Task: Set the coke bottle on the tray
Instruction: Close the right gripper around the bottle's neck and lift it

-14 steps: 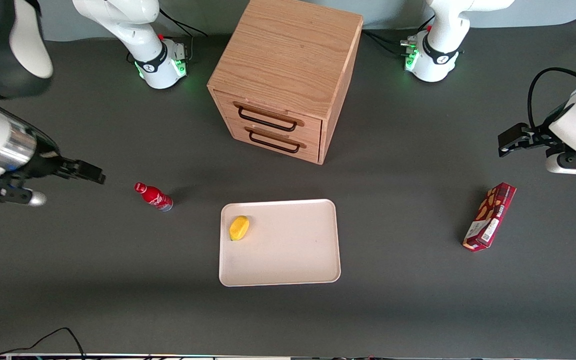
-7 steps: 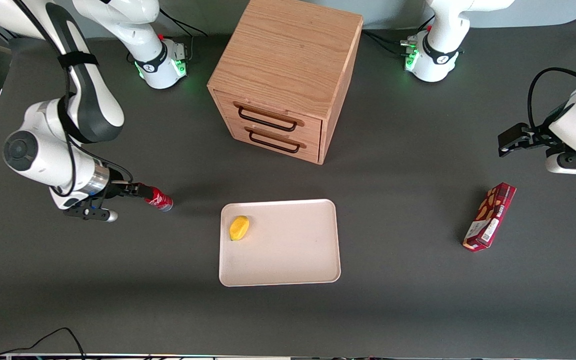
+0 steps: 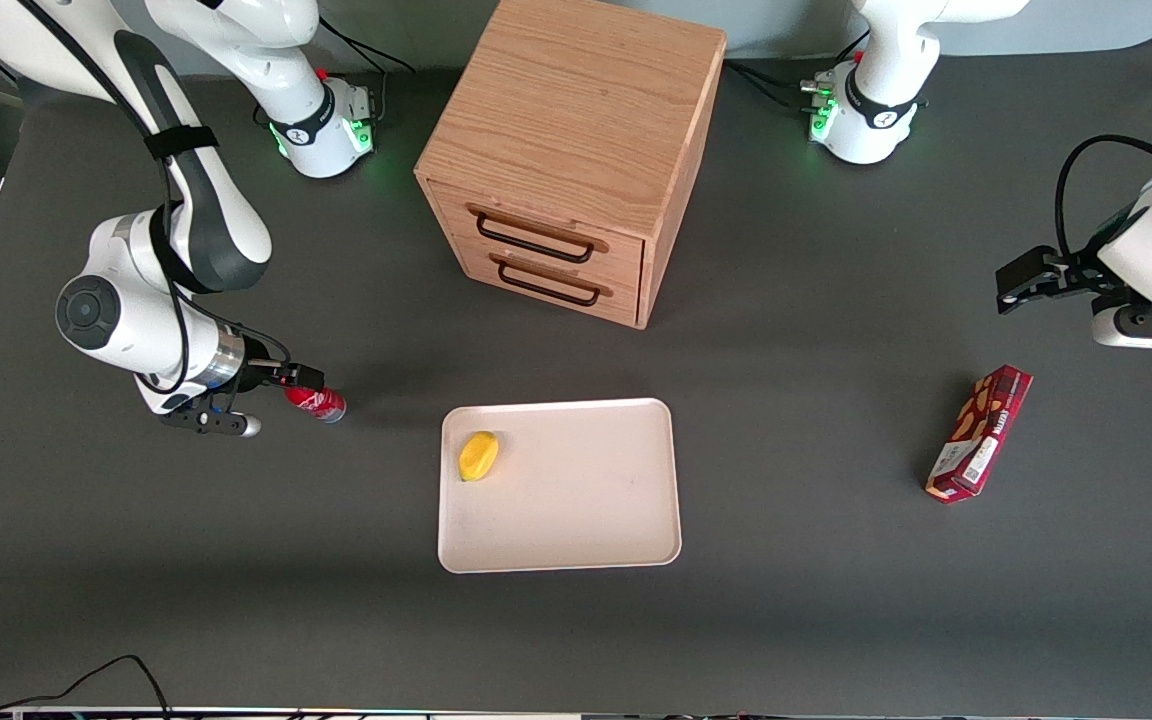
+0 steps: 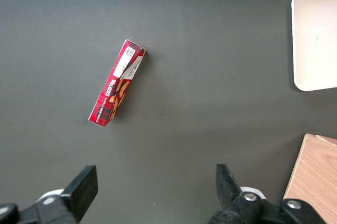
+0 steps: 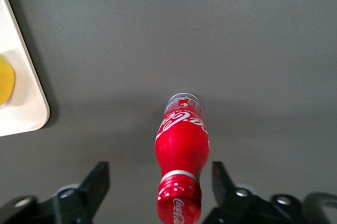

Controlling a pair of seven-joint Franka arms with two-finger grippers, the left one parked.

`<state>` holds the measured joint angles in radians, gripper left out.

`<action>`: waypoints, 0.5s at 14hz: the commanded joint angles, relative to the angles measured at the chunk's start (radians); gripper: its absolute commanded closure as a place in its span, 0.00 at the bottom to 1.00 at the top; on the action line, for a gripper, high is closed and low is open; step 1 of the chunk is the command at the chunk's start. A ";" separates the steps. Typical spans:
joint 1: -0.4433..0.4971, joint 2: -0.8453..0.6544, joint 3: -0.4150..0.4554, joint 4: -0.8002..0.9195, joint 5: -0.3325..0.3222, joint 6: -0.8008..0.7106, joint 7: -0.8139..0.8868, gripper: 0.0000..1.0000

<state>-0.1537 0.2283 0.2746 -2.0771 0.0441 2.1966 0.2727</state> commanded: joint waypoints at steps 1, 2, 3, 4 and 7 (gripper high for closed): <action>0.000 -0.009 0.001 -0.006 0.000 0.006 0.017 0.93; 0.000 -0.010 0.003 -0.006 0.000 0.005 0.011 1.00; 0.000 -0.012 0.003 -0.003 0.000 0.005 0.010 1.00; 0.000 -0.017 0.003 0.005 -0.001 0.000 0.008 1.00; 0.002 -0.035 0.018 0.101 -0.001 -0.079 0.020 1.00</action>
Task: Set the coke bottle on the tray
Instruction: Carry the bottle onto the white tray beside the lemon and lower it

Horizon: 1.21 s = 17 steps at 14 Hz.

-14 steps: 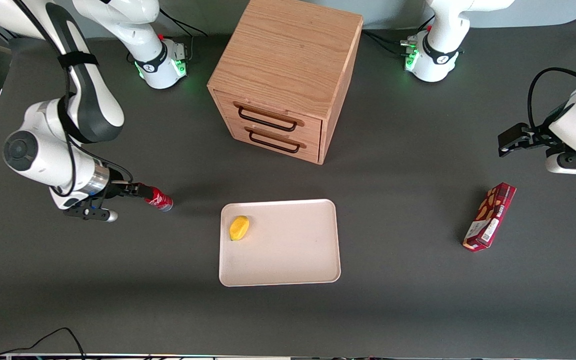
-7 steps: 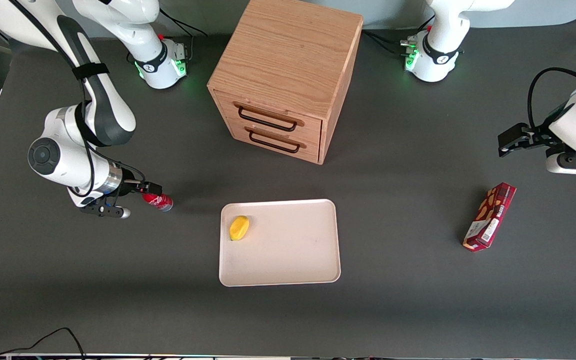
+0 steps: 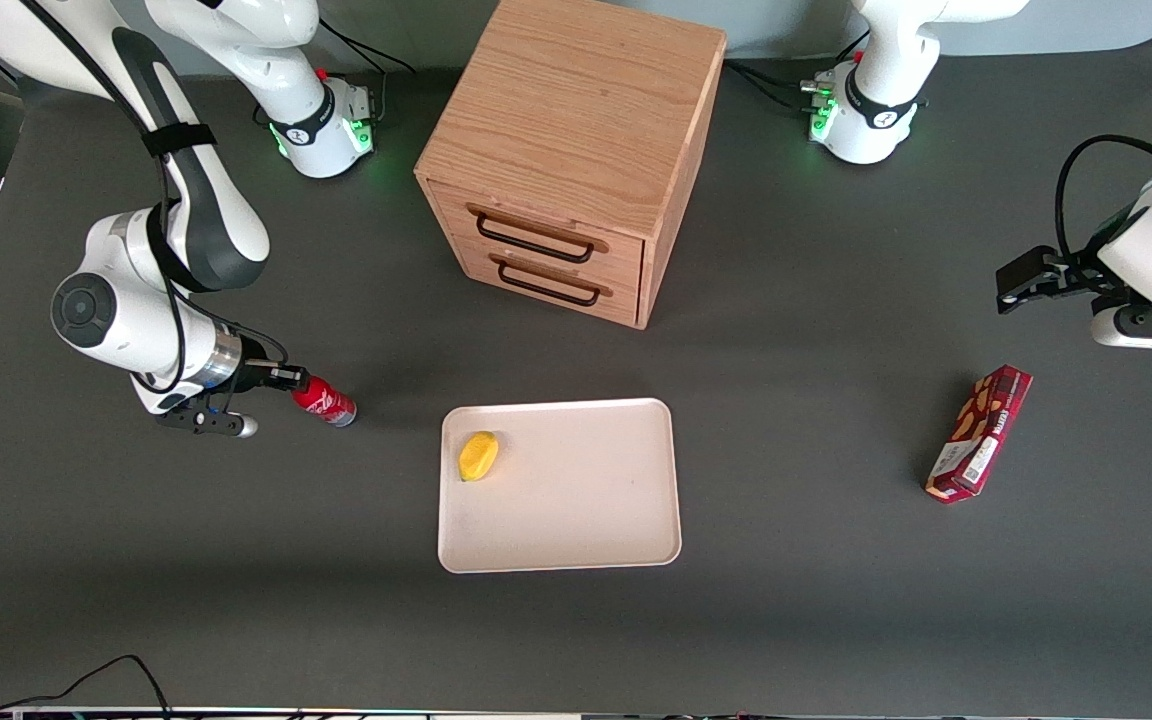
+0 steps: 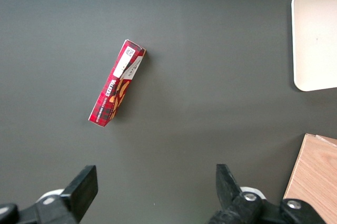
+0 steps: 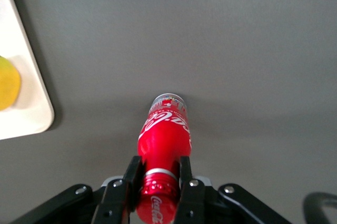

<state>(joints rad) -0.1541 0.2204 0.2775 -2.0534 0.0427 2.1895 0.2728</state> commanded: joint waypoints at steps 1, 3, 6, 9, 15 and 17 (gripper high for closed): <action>0.004 -0.033 0.019 0.138 -0.001 -0.129 0.022 1.00; 0.004 -0.030 0.045 0.287 -0.010 -0.233 0.022 1.00; 0.066 0.014 0.054 0.487 -0.041 -0.301 0.032 1.00; 0.178 0.162 0.049 0.712 -0.115 -0.375 0.164 1.00; 0.454 0.522 -0.124 1.071 -0.110 -0.395 0.290 1.00; 0.467 0.574 -0.144 1.084 -0.106 -0.306 0.289 1.00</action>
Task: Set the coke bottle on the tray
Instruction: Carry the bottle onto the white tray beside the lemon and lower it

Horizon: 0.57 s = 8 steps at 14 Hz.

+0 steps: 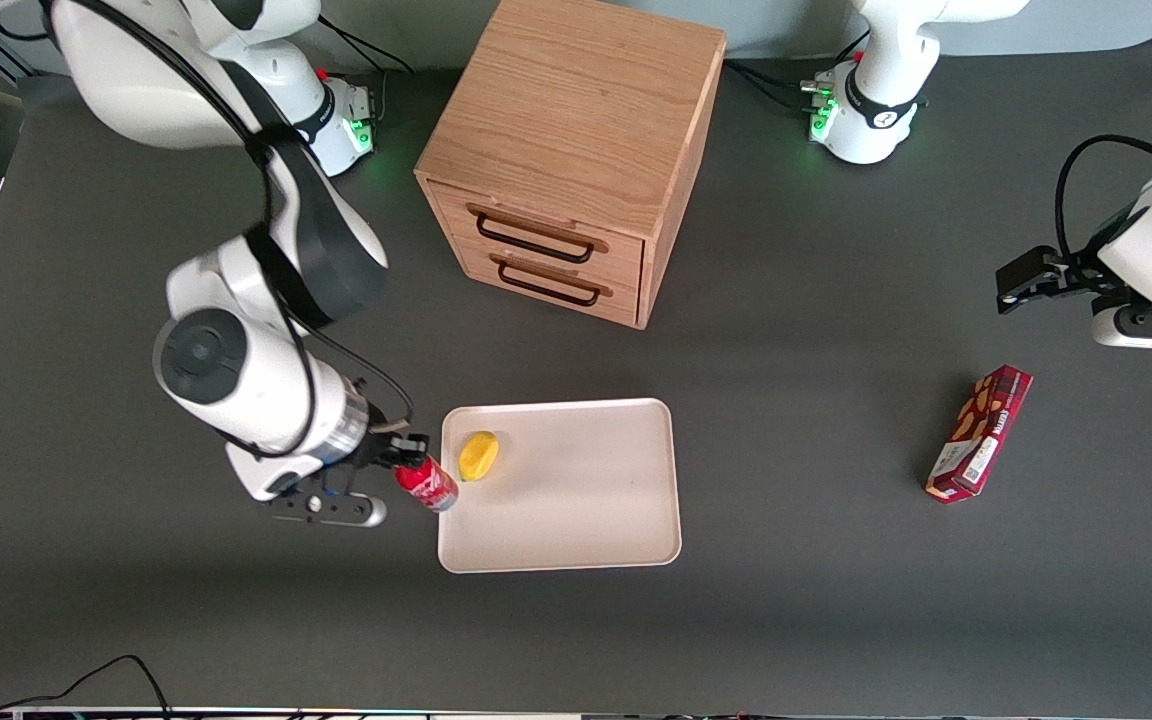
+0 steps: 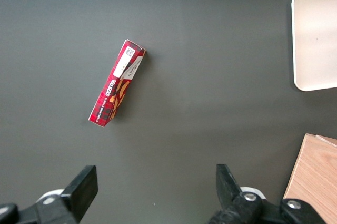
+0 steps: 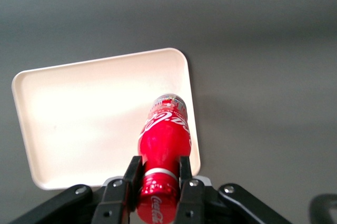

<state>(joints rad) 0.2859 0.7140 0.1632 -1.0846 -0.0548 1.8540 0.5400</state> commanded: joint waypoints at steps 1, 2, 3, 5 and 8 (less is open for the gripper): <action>0.027 0.108 -0.030 0.114 -0.008 0.066 0.021 1.00; 0.027 0.129 -0.028 0.114 -0.008 0.098 0.023 1.00; 0.027 0.148 -0.028 0.112 -0.007 0.128 0.023 1.00; 0.027 0.166 -0.028 0.111 -0.007 0.143 0.028 1.00; 0.022 0.179 -0.028 0.100 0.030 0.180 0.037 1.00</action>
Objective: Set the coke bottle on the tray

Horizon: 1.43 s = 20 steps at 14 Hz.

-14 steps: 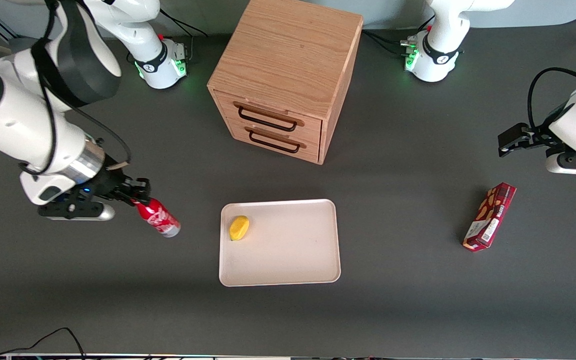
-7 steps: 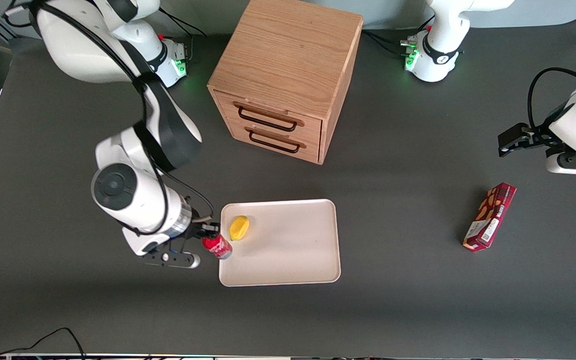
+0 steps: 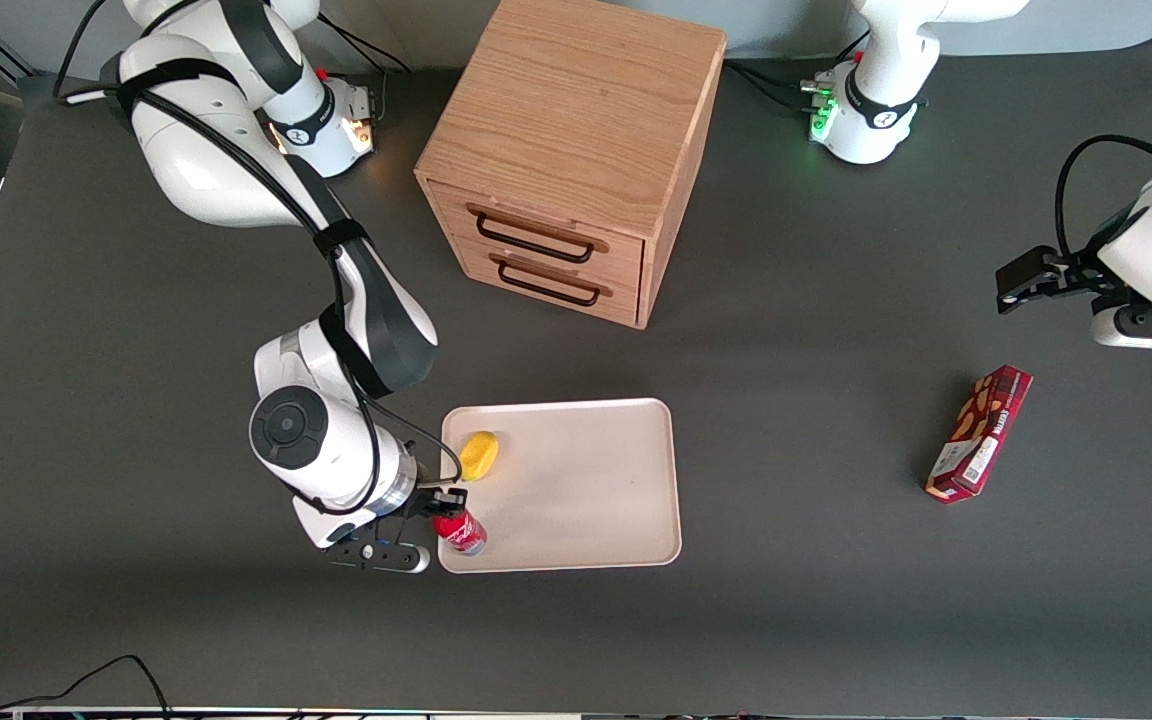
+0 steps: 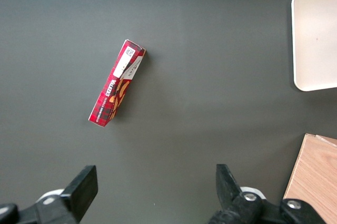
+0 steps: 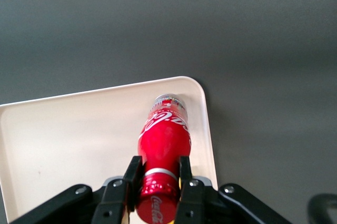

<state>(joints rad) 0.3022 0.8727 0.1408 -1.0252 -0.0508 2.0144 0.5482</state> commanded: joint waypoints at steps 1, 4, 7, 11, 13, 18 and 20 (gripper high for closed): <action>0.005 0.022 -0.007 0.040 0.043 0.021 0.029 1.00; -0.005 0.008 -0.007 0.042 0.043 0.021 0.025 0.23; -0.018 -0.053 -0.007 0.042 0.039 0.015 0.013 0.00; -0.086 -0.272 -0.003 0.011 0.032 -0.191 -0.013 0.00; -0.136 -0.404 -0.001 -0.053 0.042 -0.310 -0.091 0.00; -0.285 -0.711 0.009 -0.333 0.045 -0.401 -0.244 0.00; -0.340 -0.802 0.009 -0.409 0.046 -0.416 -0.275 0.00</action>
<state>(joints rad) 0.0101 0.2077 0.1414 -1.2717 -0.0231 1.5891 0.3179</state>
